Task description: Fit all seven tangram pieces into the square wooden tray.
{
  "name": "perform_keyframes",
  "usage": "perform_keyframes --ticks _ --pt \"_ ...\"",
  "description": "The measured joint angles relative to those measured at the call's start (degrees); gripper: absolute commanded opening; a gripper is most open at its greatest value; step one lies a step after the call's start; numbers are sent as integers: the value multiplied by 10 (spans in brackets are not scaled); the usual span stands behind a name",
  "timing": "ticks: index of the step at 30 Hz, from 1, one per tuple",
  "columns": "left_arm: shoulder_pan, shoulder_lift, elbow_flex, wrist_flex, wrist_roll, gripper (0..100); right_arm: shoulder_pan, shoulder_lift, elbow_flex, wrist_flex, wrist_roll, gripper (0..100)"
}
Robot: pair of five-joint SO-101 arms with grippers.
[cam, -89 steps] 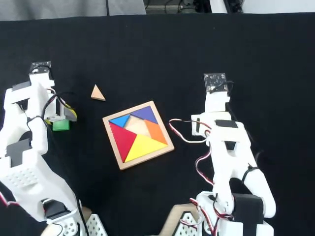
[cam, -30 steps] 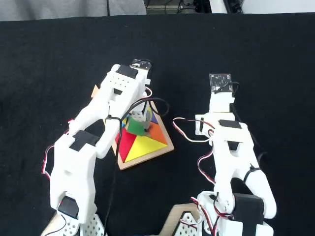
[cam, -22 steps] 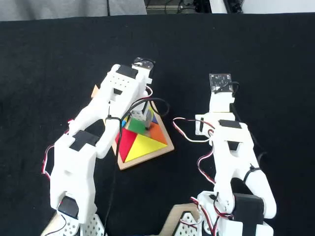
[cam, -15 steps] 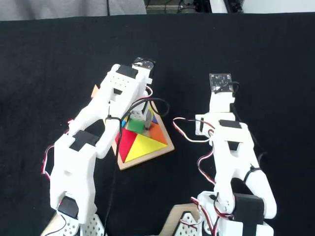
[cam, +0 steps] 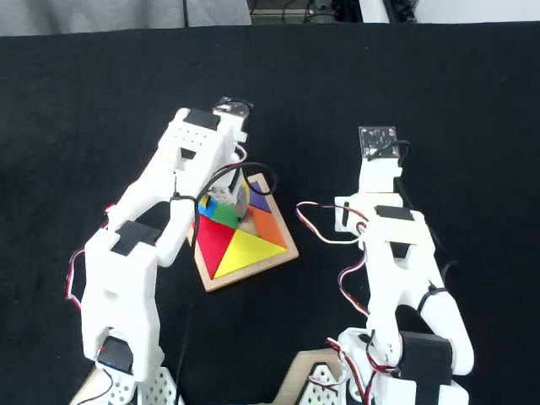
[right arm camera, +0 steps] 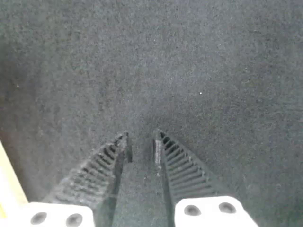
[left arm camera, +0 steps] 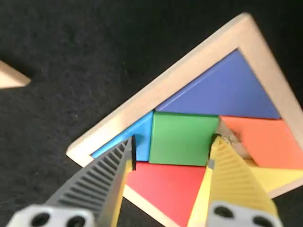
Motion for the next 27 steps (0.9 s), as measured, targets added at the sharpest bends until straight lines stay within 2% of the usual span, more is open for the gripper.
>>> perform_keyframes --ticks 11,16,21,24,27 --pt "-2 0 6 -1 -25 260 0 0 0 0 0 86" --pt "-15 -15 -13 27 -43 260 0 0 0 0 0 86" --pt "-69 -64 -47 34 -140 260 0 0 0 0 0 86" --pt "-124 -69 -62 -12 -204 260 0 0 0 0 0 86" --pt "-175 -64 -64 -59 -217 260 0 0 0 0 0 86"
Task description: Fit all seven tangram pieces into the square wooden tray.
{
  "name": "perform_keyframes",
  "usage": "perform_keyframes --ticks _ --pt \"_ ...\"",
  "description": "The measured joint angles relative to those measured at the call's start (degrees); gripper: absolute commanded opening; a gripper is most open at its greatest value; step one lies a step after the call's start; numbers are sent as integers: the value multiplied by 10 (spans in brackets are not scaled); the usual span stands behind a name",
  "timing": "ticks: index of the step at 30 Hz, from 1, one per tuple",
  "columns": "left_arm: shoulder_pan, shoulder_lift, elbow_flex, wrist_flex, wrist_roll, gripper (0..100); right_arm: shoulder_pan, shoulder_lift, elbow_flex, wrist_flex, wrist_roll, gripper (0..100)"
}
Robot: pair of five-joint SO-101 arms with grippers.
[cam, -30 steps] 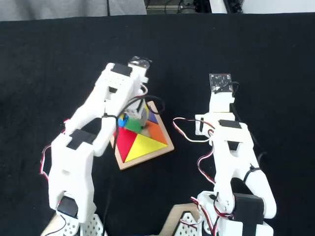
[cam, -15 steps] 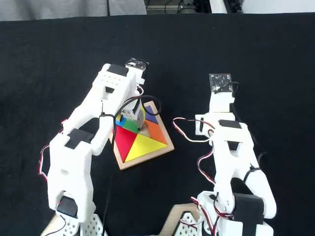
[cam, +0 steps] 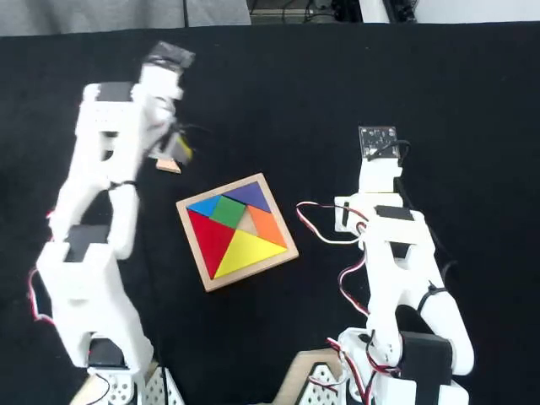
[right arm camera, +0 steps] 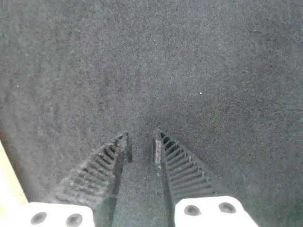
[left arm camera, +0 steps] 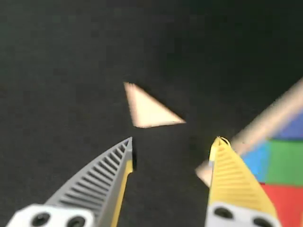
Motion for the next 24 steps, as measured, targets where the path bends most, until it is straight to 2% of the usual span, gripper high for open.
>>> perform_keyframes --ticks 4,6,10,13,15,24 --pt "-29 49 -6 -15 -2 264 0 0 0 0 0 86" --pt "-31 74 -11 -17 20 273 0 0 0 0 0 86" --pt "-31 102 -50 -18 162 320 -7 0 0 0 2 86" --pt "-37 113 -72 -18 287 324 -5 0 0 0 0 86" --pt "-46 120 -79 -29 342 324 -8 0 0 0 2 86" --pt "-49 200 -93 -66 385 323 -6 0 0 0 0 86"
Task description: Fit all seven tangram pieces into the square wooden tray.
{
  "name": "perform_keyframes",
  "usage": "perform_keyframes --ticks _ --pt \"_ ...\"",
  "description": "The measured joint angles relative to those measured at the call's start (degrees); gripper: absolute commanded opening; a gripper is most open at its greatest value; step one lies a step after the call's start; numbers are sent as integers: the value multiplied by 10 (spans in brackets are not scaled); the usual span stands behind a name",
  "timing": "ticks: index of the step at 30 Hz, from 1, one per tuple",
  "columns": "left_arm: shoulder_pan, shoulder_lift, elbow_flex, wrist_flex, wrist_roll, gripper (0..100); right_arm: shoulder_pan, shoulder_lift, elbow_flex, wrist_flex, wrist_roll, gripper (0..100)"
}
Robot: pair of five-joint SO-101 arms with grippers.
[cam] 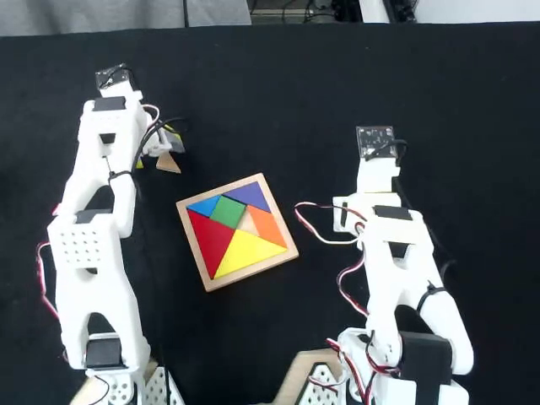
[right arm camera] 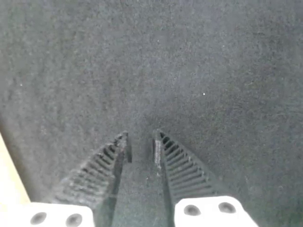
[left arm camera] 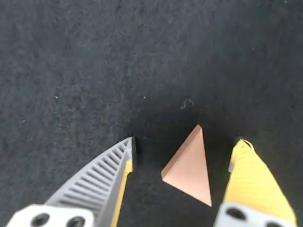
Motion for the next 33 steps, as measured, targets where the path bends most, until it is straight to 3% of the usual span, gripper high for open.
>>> perform_keyframes --ticks 8,33 --pt "0 24 -44 1 7 224 0 0 0 0 0 86" --pt "8 51 -91 60 6 224 0 0 0 0 0 86"
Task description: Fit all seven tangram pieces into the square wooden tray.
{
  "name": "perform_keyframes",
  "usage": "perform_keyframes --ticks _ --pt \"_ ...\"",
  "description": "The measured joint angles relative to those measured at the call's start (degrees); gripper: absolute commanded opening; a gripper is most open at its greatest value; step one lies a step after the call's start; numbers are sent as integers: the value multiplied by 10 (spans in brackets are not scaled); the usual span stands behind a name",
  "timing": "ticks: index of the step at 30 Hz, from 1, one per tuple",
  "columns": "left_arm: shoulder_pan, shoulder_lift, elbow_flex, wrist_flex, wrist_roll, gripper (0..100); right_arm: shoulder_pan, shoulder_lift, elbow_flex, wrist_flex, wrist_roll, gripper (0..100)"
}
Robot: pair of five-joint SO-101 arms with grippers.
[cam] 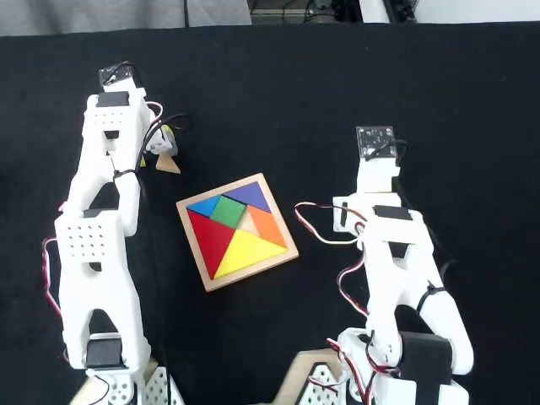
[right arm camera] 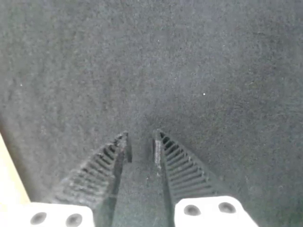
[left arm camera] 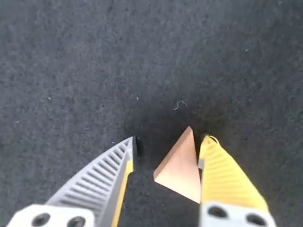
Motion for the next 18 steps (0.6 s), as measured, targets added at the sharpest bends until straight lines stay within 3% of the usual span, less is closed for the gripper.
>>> perform_keyframes --ticks 18 --pt "17 140 -255 170 62 220 0 0 0 0 0 86"
